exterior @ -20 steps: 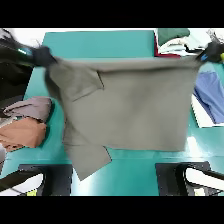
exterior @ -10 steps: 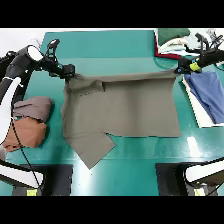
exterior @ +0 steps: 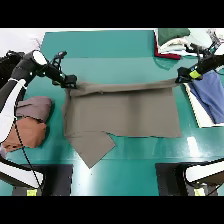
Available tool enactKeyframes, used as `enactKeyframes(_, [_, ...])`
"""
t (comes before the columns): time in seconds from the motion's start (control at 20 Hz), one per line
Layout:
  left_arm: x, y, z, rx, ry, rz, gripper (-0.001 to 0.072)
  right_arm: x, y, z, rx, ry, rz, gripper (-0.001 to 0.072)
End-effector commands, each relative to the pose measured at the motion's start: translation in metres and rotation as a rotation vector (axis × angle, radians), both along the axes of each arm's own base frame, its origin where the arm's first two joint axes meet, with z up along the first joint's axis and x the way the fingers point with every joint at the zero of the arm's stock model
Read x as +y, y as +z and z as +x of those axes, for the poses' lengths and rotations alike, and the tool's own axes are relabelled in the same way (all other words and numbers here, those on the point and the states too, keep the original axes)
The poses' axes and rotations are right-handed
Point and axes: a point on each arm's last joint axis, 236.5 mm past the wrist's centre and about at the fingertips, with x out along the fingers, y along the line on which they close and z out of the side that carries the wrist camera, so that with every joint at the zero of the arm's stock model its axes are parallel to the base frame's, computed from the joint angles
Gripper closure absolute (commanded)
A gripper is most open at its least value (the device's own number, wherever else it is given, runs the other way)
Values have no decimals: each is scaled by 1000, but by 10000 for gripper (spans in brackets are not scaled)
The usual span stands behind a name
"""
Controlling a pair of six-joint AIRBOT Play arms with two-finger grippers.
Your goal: Fold the shirts.
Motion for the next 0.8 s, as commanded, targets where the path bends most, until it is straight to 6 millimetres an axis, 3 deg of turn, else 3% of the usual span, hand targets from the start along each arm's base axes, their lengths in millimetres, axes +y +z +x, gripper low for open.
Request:
enactKeyframes(0.0, [2,-19,-19,91,36,3,145,4,-13,-13,22,-7,13,279])
enactKeyframes(0.05, [4,-16,-22,107,57,8,110,4,-10,-15,21,-4,12,277])
enactKeyframes(0.2, [8,7,-41,103,36,22,110,2,14,-30,11,3,2,278])
enactKeyframes(0.3, [19,14,-67,92,63,57,110,6,28,-48,-6,0,5,278])
enactKeyframes(0.55, [37,-23,-197,238,136,94,109,17,33,-96,-32,-5,0,280])
enactKeyframes(0.65, [39,-38,-240,288,173,88,109,19,33,-106,-63,-18,-6,281])
enactKeyframes(0.75, [29,-46,-269,322,204,35,109,20,35,-111,-86,-24,-11,281])
